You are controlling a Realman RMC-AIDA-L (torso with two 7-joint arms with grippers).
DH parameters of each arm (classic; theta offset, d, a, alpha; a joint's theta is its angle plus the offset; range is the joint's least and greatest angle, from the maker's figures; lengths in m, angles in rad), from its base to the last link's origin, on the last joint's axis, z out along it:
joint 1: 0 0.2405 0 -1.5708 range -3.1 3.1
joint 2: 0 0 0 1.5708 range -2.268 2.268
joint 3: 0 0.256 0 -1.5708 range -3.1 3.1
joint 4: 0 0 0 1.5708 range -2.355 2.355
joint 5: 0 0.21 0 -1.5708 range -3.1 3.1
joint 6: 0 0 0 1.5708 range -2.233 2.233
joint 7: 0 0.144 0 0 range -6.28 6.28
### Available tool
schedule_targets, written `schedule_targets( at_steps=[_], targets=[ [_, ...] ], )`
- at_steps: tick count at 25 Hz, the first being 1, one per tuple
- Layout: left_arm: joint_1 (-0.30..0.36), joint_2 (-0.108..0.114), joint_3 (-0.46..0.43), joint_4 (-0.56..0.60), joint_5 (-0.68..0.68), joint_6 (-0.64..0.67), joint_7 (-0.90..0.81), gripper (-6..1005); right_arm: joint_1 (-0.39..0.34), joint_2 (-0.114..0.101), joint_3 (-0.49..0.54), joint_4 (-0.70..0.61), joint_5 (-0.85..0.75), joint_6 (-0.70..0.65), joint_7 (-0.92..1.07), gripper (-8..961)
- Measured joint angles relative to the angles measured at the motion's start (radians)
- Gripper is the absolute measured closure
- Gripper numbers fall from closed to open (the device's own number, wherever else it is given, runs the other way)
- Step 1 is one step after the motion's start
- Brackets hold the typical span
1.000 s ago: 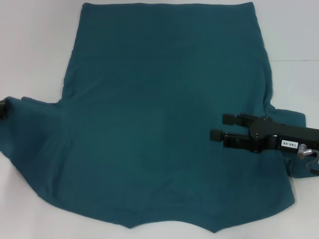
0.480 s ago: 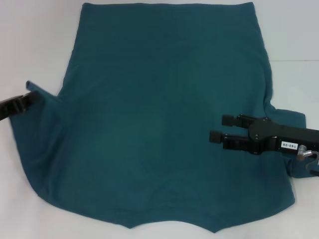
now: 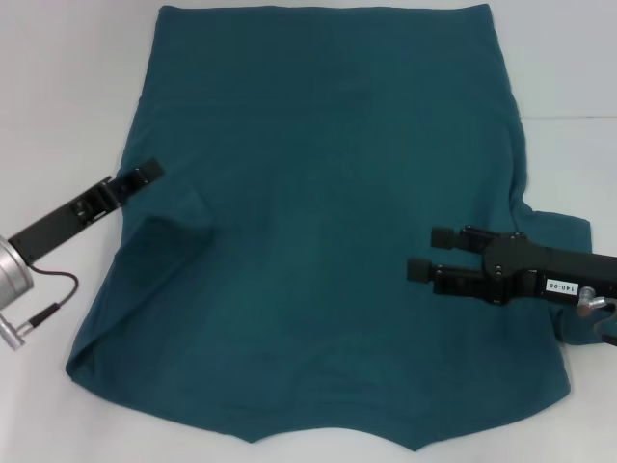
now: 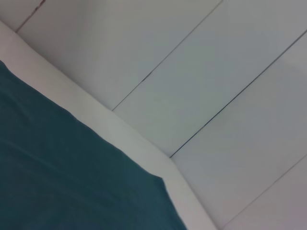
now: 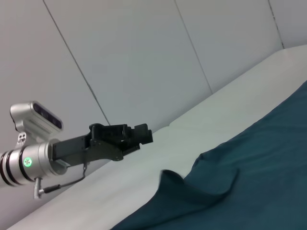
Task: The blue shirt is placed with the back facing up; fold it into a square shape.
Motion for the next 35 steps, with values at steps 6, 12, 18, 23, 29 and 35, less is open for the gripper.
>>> schedule_targets(
  at_steps=[6,12,18,23,29,35],
  targets=[
    [0.004,0.000,-0.002,-0.051,-0.029,0.033,0.070,751,-0.003,0.000,0.002,0.000,0.000,-0.004,0.001,54],
    [0.023,0.001,-0.020,-0.044,-0.030,-0.016,0.132,409,-0.003,0.000,0.005,0.000,0.000,-0.004,0.008,54],
    [0.029,0.001,-0.013,-0.052,-0.002,-0.125,0.206,283,-0.003,0.000,0.002,0.000,0.000,-0.007,0.020,53],
    [0.035,0.000,-0.010,-0.053,0.037,-0.175,0.245,189,-0.003,0.000,0.002,0.000,0.000,-0.008,0.021,53],
    [0.037,-0.002,-0.009,-0.074,0.069,-0.216,0.279,139,0.003,0.000,0.000,-0.001,0.000,-0.008,0.027,54],
    [0.038,-0.002,-0.009,-0.096,0.070,-0.244,0.315,139,0.007,0.000,-0.002,-0.004,0.000,-0.008,0.032,54]
  ],
)
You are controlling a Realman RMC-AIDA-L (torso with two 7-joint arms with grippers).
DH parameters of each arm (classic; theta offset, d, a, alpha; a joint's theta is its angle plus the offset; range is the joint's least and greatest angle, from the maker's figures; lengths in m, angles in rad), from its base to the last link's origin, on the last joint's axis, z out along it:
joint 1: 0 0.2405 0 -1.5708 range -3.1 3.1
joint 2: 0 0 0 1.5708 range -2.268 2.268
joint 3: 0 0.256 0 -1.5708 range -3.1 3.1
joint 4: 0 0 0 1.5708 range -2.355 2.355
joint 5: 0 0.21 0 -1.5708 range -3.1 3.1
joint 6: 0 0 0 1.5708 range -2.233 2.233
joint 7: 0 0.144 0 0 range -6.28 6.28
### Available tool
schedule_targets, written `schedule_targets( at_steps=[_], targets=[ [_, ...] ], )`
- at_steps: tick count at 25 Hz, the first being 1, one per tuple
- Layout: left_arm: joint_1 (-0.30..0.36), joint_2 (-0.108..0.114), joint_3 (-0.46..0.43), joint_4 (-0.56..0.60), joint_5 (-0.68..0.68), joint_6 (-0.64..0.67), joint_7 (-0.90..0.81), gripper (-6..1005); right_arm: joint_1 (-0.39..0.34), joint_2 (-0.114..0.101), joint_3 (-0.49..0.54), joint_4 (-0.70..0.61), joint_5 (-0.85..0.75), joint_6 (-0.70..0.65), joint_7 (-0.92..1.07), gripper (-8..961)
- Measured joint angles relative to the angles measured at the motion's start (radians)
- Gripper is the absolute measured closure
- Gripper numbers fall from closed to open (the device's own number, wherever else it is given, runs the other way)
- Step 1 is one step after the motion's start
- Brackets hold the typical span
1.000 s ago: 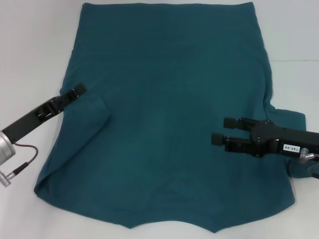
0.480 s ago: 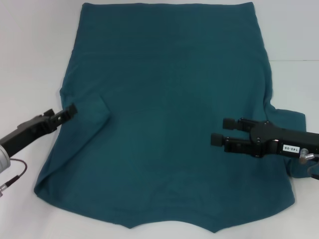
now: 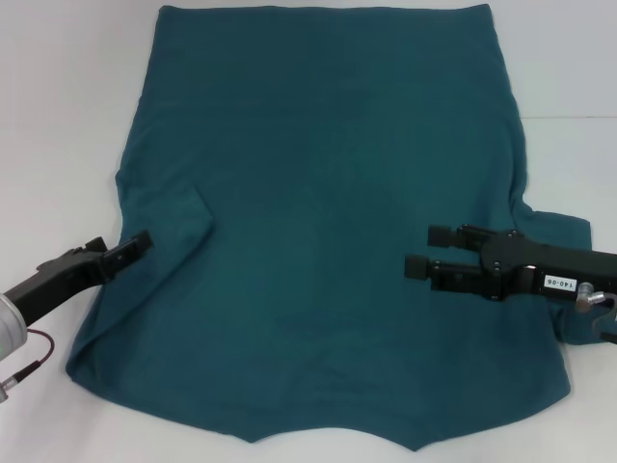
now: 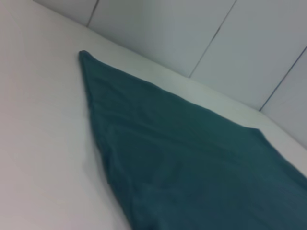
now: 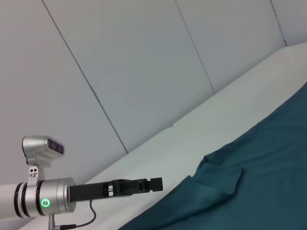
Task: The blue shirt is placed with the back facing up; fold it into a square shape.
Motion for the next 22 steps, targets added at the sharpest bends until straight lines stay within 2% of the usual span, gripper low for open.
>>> schedule_targets(
  at_steps=[9,15,22],
  targets=[
    [-0.005,0.000,0.022,-0.023,0.000,-0.055,0.017,140,0.001,0.000,-0.001,0.000,0.000,-0.001,0.003,53],
    [-0.007,0.000,0.083,-0.024,0.000,-0.046,0.013,139,-0.001,0.000,-0.001,0.001,-0.001,-0.001,0.003,53],
    [-0.007,-0.001,0.102,-0.018,0.000,-0.004,0.012,139,-0.006,0.000,-0.001,0.003,-0.001,-0.002,0.003,54]
  ],
)
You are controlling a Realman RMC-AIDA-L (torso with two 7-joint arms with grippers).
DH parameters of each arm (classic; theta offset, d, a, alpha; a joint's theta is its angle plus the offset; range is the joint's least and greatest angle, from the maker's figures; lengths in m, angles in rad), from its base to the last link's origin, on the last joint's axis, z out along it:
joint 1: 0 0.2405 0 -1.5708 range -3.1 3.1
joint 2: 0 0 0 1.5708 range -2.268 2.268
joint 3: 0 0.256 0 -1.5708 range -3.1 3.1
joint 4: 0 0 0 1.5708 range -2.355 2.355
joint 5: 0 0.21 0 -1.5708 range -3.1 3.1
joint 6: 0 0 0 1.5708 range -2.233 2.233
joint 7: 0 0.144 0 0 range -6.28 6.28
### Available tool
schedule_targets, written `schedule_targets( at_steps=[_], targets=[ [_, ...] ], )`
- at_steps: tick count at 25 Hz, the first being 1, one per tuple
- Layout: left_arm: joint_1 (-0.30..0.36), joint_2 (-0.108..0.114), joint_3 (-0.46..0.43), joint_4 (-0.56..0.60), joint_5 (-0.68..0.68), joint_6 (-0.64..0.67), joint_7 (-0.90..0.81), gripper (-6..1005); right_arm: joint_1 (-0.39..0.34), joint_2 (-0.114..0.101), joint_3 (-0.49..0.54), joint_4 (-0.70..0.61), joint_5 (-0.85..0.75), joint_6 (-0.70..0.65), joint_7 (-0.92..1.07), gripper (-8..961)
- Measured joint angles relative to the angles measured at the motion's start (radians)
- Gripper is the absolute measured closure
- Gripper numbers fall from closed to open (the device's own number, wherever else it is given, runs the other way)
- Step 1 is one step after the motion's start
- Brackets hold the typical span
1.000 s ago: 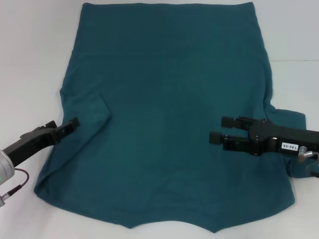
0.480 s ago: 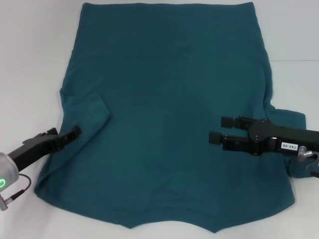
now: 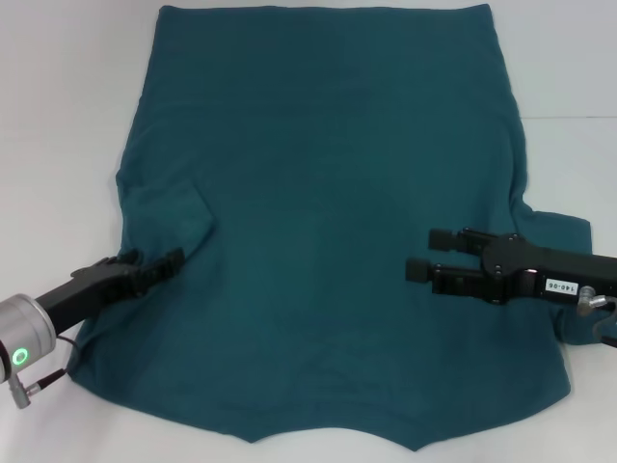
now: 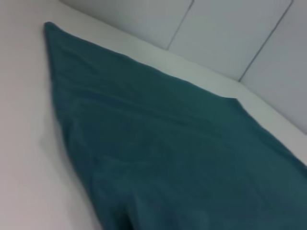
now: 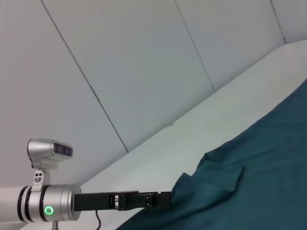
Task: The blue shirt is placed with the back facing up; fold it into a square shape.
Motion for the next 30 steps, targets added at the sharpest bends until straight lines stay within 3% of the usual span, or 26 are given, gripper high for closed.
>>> schedule_targets(
  at_steps=[7,17,30],
  targets=[
    [0.000,0.002,0.001,0.002,0.009,0.044,0.000,139,-0.003,-0.001,0.000,0.000,0.001,-0.001,0.000,54],
    [-0.005,0.004,0.001,0.030,0.112,0.219,-0.009,140,-0.003,-0.001,0.000,-0.001,0.001,-0.002,0.000,54],
    [-0.013,0.006,-0.004,0.090,0.064,0.476,0.058,139,-0.020,-0.011,0.042,-0.011,0.001,0.025,0.094,53]
  ],
)
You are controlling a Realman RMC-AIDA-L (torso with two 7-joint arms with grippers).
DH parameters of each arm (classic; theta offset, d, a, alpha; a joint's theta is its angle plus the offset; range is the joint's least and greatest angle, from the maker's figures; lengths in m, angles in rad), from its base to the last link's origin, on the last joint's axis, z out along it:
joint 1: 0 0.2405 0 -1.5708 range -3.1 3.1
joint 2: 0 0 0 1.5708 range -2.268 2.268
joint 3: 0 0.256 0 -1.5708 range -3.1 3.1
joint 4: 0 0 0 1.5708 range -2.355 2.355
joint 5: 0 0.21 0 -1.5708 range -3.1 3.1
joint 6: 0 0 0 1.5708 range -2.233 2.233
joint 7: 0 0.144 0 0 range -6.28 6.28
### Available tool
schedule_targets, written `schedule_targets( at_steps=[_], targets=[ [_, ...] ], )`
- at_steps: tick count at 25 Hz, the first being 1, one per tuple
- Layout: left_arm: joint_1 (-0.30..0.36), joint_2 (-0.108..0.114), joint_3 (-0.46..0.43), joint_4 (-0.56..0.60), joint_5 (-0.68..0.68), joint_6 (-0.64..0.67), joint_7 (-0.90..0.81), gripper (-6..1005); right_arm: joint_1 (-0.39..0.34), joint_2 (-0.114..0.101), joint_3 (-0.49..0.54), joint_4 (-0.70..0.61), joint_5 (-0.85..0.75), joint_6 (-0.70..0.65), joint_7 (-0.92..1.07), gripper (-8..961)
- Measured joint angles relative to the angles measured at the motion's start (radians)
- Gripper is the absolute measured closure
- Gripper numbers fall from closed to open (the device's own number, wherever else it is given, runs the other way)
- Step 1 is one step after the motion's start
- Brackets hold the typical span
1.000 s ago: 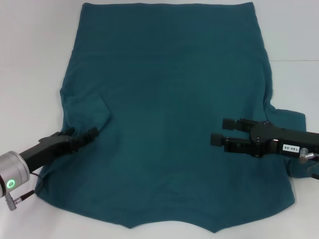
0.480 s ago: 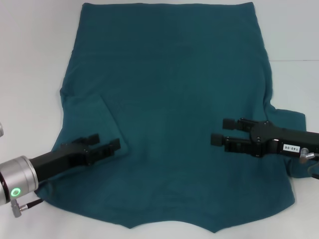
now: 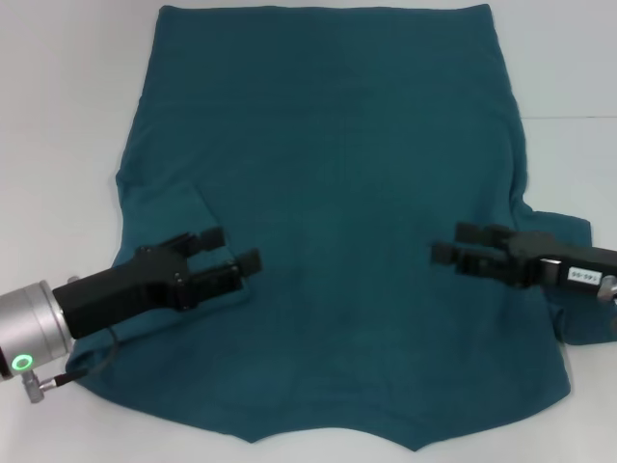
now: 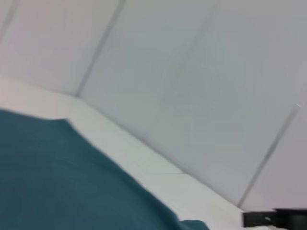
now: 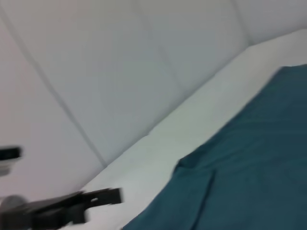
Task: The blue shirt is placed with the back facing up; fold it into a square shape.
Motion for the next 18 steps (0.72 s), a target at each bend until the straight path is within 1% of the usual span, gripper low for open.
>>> schedule_targets(
  at_steps=[3,7,10,13,16,18],
  targets=[
    [-0.006,0.001,0.023,0.017,0.007,0.021,0.060,139,-0.016,-0.006,0.030,-0.001,0.000,0.028,0.048,53],
    [-0.006,0.000,0.077,0.033,0.011,0.024,0.162,140,-0.041,-0.019,0.047,-0.002,-0.001,0.076,0.123,53],
    [-0.002,-0.003,0.117,0.044,0.011,0.024,0.208,140,-0.058,-0.028,0.060,-0.003,-0.002,0.097,0.180,53],
    [-0.001,-0.004,0.134,0.045,0.012,0.024,0.230,140,-0.079,-0.036,0.074,-0.003,-0.003,0.112,0.238,54],
    [-0.003,-0.005,0.140,0.040,0.012,0.023,0.253,140,-0.108,-0.043,0.111,-0.003,-0.001,0.119,0.263,54],
    [-0.005,-0.005,0.145,0.038,0.013,0.020,0.254,139,-0.114,-0.047,0.124,-0.003,-0.001,0.120,0.267,54]
  ],
)
